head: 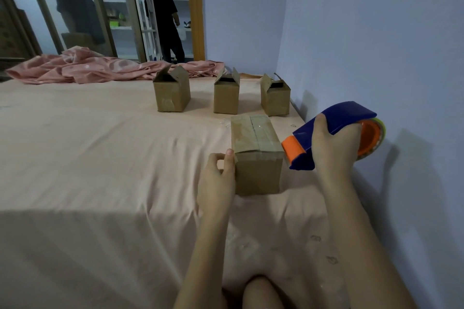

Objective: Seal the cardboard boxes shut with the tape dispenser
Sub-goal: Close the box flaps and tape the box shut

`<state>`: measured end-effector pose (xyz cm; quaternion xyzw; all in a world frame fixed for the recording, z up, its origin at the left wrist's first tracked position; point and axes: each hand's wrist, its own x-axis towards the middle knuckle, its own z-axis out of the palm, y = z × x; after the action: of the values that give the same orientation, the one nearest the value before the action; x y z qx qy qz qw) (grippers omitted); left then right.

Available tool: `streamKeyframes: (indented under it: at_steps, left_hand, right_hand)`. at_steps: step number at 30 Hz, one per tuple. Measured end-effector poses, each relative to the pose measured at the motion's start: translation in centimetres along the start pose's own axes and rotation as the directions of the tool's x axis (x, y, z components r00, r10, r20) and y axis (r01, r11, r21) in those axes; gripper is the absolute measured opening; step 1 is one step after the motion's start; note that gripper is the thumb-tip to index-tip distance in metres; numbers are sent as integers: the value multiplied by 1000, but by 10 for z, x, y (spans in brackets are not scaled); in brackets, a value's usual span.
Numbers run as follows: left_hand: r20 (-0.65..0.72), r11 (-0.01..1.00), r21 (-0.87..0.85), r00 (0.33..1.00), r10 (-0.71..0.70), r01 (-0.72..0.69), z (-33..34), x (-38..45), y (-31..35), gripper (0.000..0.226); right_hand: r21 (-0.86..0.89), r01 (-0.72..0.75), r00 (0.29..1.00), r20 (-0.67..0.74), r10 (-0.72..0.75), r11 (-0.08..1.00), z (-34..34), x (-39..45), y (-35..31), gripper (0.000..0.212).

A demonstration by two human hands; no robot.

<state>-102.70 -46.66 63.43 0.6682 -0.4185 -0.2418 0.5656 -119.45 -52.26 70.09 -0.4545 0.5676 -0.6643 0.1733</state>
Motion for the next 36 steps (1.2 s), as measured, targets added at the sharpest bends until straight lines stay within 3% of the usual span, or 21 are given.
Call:
streamKeyframes:
  at_steps: [2,5,7,9,12,14,18,20,21,23,26,30,36]
  left_hand:
    - [51,998,13,996,-67,67,4,-4,-6,40]
    - [-1,989,102,994,-111,111,5,-12,-7,19]
    - [-92,997,-15,992,-83,82,4,-22,-3,25]
    - [-130,974,-223,991,17,-46,4,-34,1,43]
    - [42,911,-374,978,205,-175,16,-54,-1,63]
    - [113,943,-265,965,236,-199,24,-62,-8,69]
    - [69,982,-178,995,74,-61,14,-61,-15,74]
    - [-58,978,12,976,209,-209,0,-53,-2,78]
    - [-74,933,165,940,334,-319,-5,-47,6,82]
    - [27,748,442,841,540,-495,-8,-38,24,85]
    - [258,478,669,781,568,-569,-8,-33,39,74]
    - [318,355,727,746,585,-588,-21,-25,37,50]
    - [475,140,783,729,493,-606,-35,-3,51,58]
  right_hand:
    - [-6,-8,1000,-8,8,1000,-2,1,1,53]
    - [12,-31,999,-15,31,999,-3,2,2,52]
    - [18,-45,999,-13,45,999,-3,3,4,53]
    - [31,-55,998,-11,56,998,-3,3,5,53]
    - [45,-65,998,-16,66,997,-2,2,6,52]
    - [58,-72,997,-13,73,996,-1,2,6,50]
    - [99,-100,995,-3,101,990,1,0,7,47]
    - [110,-115,993,-2,116,987,3,1,8,45]
    - [114,-123,992,-4,124,986,5,1,9,43]
    - [119,-141,990,-6,142,983,8,-1,9,43]
    - [127,-160,987,6,161,979,15,-6,9,45]
    - [128,-170,985,11,170,977,22,-11,8,43]
    - [152,-142,990,0,143,978,34,-33,4,30]
